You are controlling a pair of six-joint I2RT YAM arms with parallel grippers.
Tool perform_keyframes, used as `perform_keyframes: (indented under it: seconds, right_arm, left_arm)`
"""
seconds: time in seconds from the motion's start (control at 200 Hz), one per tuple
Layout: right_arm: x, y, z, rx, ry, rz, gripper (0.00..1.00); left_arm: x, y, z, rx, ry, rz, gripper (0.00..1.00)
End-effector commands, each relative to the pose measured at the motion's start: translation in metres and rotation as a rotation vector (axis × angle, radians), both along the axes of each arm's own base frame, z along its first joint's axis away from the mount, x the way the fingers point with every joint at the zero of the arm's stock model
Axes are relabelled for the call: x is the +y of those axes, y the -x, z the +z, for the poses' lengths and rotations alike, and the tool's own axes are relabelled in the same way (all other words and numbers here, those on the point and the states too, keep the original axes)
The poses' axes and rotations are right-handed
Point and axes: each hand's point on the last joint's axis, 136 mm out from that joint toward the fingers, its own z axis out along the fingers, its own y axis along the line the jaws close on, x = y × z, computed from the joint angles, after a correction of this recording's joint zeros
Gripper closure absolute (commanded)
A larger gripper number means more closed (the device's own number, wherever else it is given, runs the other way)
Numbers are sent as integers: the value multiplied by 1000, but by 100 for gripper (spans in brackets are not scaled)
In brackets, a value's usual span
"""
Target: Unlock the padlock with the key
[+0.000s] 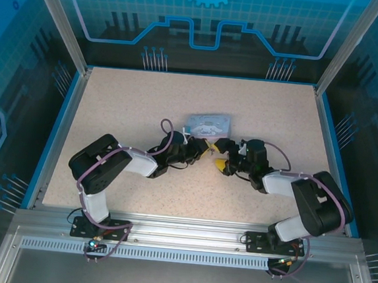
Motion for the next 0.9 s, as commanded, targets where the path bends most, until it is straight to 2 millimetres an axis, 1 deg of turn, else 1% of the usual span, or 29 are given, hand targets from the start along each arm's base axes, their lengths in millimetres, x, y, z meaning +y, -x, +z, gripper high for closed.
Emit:
perform_keyframes:
  seconds: [0.0,0.035,0.075,0.115,0.27,0.31,0.315,0.355,0.385,0.445,0.48,0.49,0.5,0.575,0.685,0.76,0.82,0.895]
  right_arm:
    - [-8,7,23,-92,44,49,14]
    - [-13,11,24,-96,85,64,13]
    - [-18,14,30,-121,137,88,13]
    - [-23,17,32,-132,190,110,13]
    - [-37,23,58,-266,438,222,14]
    - [-38,23,65,-302,500,252,16]
    - [-39,22,69,-320,525,259,18]
    - [-38,23,74,-354,580,295,20]
    - [-38,24,76,-377,625,319,21]
    - [-34,26,81,-430,739,389,29]
    - [-31,30,77,-446,801,436,32]
    - [-29,28,83,-462,814,440,32]
    - [-29,28,83,-467,832,447,33]
    - [-20,33,76,-490,921,536,45]
    - [-11,37,64,-507,993,618,56]
    - [-9,40,55,-510,1041,665,61]
    - [-10,43,48,-517,1083,696,64]
    - [-12,45,42,-527,1128,722,64]
  left_arm:
    - [-13,11,7,1,18,-78,100]
    - [-13,11,6,5,16,-78,100]
    - [-12,12,5,12,14,-77,100]
    - [-11,11,5,13,11,-77,100]
    - [-9,12,2,18,-19,-85,100]
    - [-9,12,2,20,-22,-86,100]
    - [-9,12,2,20,-22,-87,100]
    - [-9,12,2,23,-24,-92,100]
    - [-9,12,1,30,-28,-93,100]
    - [-9,13,-1,41,-33,-99,100]
    - [-9,13,-1,44,-36,-102,100]
    - [-9,14,-2,47,-37,-105,100]
    - [-10,14,-1,48,-37,-107,100]
    - [-10,14,-1,61,-42,-117,100]
    - [-10,15,0,76,-50,-128,100]
    - [-10,15,1,90,-51,-133,100]
    - [-9,15,4,97,-51,-138,100]
    - [-10,16,7,104,-51,-150,100]
